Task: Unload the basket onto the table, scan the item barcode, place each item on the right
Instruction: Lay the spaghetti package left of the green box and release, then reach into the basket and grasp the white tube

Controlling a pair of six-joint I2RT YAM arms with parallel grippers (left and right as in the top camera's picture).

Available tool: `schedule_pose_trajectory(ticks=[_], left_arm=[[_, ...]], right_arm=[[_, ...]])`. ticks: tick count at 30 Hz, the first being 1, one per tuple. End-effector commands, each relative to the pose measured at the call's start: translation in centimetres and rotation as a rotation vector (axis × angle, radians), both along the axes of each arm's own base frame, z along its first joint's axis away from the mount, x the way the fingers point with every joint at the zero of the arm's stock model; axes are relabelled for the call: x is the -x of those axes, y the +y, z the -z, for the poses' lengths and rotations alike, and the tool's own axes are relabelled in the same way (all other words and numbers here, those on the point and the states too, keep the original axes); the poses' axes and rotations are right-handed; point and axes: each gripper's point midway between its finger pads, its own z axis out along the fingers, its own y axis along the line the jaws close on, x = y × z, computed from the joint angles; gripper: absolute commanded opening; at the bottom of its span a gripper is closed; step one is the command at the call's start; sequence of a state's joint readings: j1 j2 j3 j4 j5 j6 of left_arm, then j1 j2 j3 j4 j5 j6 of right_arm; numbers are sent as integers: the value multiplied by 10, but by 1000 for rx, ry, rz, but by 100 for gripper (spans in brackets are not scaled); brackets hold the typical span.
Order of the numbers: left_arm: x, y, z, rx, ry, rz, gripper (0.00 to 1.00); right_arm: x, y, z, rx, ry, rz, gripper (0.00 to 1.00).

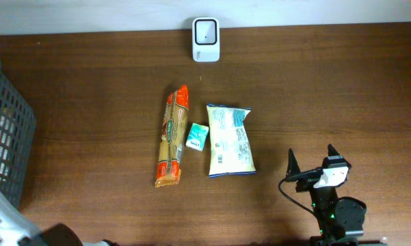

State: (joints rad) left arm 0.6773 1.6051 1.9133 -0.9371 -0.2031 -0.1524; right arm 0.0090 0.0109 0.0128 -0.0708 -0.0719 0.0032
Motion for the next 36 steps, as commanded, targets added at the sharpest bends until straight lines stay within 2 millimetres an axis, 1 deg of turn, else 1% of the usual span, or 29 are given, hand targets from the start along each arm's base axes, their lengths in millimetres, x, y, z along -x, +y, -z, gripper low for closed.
schedule_pose_trajectory(ticks=[1, 3, 5, 8, 11, 12, 15, 16, 20, 23, 27, 29, 32, 36], left_arm=[[5, 40, 45, 16, 143, -10, 99], [12, 60, 60, 11, 203, 0, 99], [13, 72, 71, 18, 219, 70, 99], [10, 81, 87, 41, 224, 180, 99], [16, 91, 111, 83, 264, 198, 99], [17, 93, 122, 99, 288, 211, 100], [12, 94, 148, 141, 327, 263, 100], [10, 94, 161, 164, 342, 277, 100], [11, 93, 192, 235, 384, 290, 99], [10, 93, 207, 259, 403, 320, 99], [-2, 84, 220, 291, 375, 418, 99], [-2, 86, 230, 307, 387, 416, 99], [3, 88, 252, 349, 418, 407, 99], [5, 89, 275, 388, 443, 414, 100]], right_arm=[[0, 1, 2, -2, 2, -6, 99], [0, 1, 2, -2, 2, -6, 99], [0, 1, 2, -2, 2, -6, 99], [0, 1, 2, -2, 2, -6, 99], [0, 1, 2, -2, 2, -6, 99], [0, 1, 2, -2, 2, -6, 99], [0, 1, 2, -2, 2, -6, 99], [0, 1, 2, -2, 2, -6, 99], [0, 1, 2, -2, 2, -6, 99], [0, 1, 2, -2, 2, -6, 98], [0, 1, 2, -2, 2, -6, 99], [0, 1, 2, -2, 2, -6, 99], [0, 1, 2, -2, 2, -6, 99], [0, 1, 3, -2, 3, -6, 99]])
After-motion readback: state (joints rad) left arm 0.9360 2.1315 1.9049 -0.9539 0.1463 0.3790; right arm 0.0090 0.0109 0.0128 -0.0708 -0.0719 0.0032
